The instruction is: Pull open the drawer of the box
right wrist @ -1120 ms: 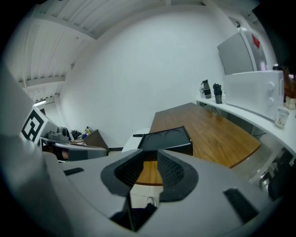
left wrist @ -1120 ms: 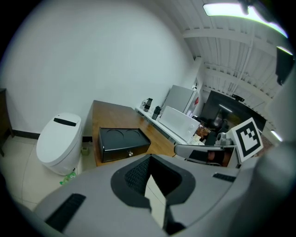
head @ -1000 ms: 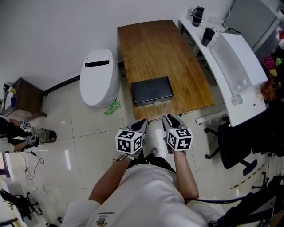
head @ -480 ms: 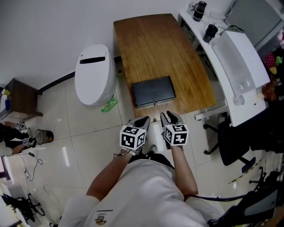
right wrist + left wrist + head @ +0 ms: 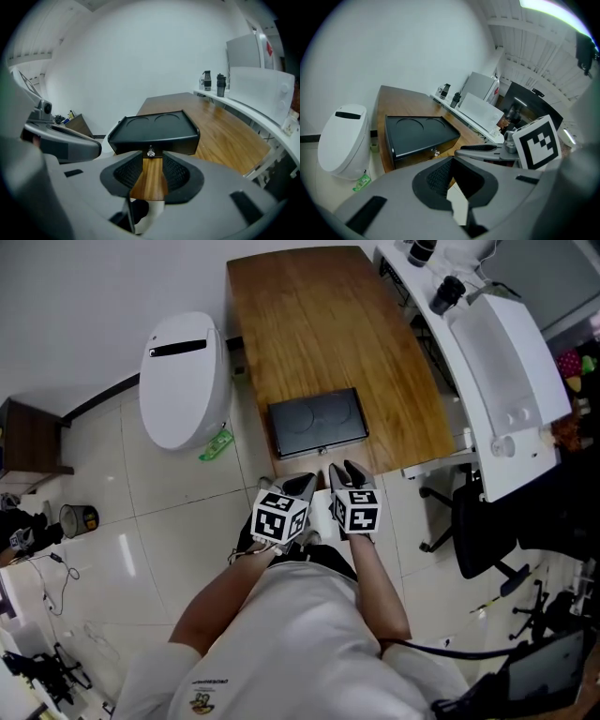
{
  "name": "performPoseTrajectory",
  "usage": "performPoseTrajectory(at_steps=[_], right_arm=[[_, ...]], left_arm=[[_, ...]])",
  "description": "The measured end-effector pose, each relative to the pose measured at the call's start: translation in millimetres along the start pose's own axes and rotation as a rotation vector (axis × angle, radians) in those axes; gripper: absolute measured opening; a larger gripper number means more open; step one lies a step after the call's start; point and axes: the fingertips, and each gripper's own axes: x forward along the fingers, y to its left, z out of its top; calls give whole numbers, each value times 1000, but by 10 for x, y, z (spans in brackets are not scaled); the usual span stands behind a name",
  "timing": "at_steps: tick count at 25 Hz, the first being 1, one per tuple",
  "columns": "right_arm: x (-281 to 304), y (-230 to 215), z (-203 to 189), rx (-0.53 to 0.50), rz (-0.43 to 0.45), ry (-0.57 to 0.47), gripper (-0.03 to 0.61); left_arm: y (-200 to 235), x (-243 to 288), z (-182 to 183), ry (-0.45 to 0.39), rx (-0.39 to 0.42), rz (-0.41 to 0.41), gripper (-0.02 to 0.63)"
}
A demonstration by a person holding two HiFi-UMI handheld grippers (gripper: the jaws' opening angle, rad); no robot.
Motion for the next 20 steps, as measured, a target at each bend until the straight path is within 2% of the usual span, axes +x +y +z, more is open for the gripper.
performPoseTrajectory(at_steps=[20], right_arm=[[652,2,-166,-42,34,35,103]], left_arm=[[343,397,-201,17,-16,10,2]])
